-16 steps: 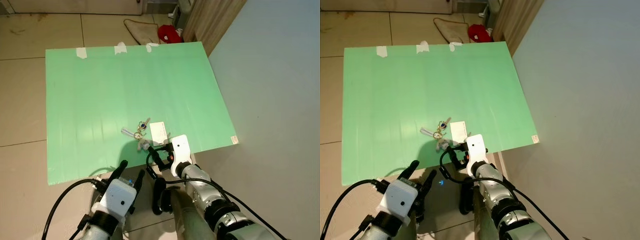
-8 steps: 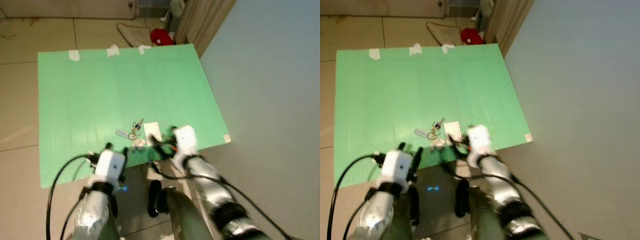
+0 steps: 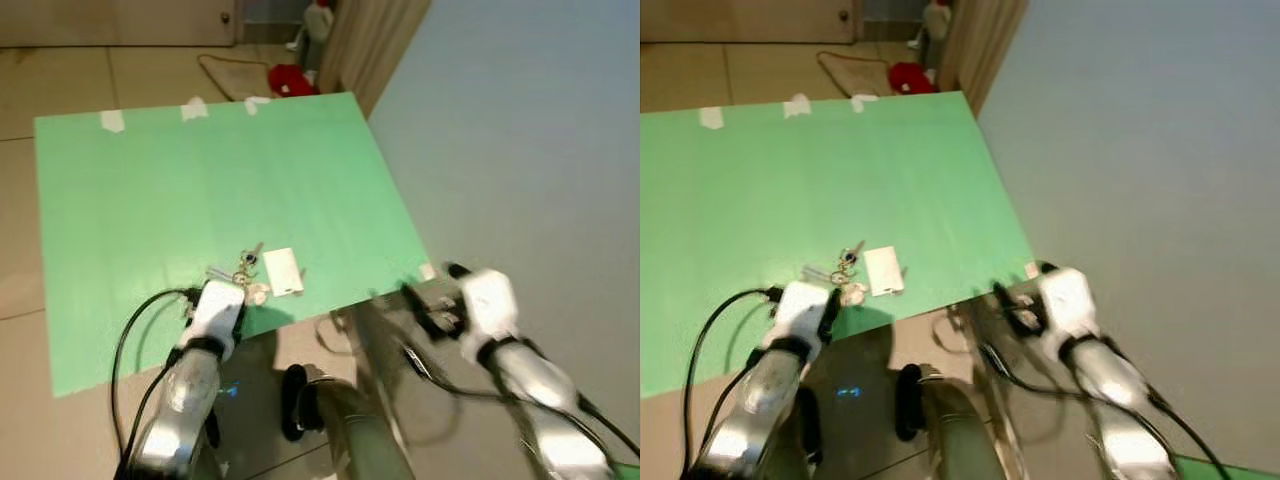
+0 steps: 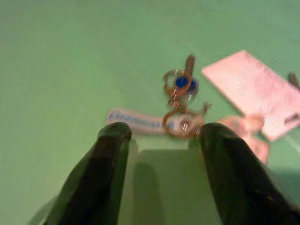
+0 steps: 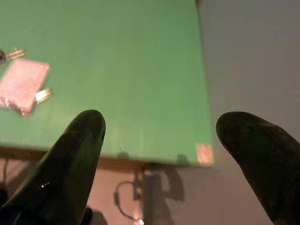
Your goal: Hang keys on a hook
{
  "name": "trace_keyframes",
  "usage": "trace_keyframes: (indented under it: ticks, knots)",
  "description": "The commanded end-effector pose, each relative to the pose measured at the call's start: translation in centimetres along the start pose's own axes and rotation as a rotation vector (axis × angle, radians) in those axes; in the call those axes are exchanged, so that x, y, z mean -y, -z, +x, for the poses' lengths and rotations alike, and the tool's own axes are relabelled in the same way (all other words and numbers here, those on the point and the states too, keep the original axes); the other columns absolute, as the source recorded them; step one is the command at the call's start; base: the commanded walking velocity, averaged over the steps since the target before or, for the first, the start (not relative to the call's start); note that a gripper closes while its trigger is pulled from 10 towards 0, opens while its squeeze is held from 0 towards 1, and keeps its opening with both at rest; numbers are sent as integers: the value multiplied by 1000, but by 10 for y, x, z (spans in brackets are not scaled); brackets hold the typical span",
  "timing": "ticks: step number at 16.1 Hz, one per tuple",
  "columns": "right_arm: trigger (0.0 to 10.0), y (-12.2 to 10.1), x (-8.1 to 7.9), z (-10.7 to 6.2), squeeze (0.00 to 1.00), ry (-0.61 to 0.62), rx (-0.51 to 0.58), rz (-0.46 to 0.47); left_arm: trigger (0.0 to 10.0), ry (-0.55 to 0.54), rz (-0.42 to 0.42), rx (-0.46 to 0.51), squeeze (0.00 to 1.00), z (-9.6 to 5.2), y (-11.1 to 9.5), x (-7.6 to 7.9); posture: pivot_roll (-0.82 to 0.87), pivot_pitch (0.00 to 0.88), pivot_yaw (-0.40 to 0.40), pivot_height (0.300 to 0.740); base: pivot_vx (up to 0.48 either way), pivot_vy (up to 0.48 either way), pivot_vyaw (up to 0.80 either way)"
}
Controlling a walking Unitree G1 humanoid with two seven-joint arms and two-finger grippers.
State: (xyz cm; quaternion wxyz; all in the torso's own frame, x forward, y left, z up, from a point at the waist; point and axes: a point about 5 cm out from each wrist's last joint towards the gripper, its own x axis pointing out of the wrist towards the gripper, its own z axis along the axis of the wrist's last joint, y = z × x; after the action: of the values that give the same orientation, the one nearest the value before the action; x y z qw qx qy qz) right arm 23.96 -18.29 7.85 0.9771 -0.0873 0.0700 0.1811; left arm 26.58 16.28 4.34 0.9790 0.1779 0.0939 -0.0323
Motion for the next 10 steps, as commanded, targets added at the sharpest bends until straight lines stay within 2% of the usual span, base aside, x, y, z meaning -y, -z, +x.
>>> trace_keyframes:
  ticks: [1, 2, 5, 8, 10]
  knots:
    - [10000, 5, 4, -13, 0, 29, -41, 26, 10000, 39, -1, -15, 1000, -1, 5, 13, -162, 272, -287, 722, 0, 0, 0]
    - [10000, 7, -2, -23, 0, 37, -67, 39, 10000, 55, 18, -9, 1000, 2, 1, 15, -170, 269, -273, 722, 0, 0, 0]
    - [10000, 10, -11, -32, 0, 43, -95, 62, 10000, 71, -16, 2, 1000, -6, -4, 21, -167, 269, -256, 722, 0, 0, 0]
    - [10000, 6, -15, -34, 0, 50, -112, 88, 10000, 105, -57, 12, 1000, 4, -7, 28, -172, 269, -241, 722, 0, 0, 0]
    - [10000, 4, -15, -33, 0, 57, -110, 92, 10000, 122, -49, 6, 1000, 8, -8, 31, -179, 271, -239, 722, 0, 0, 0]
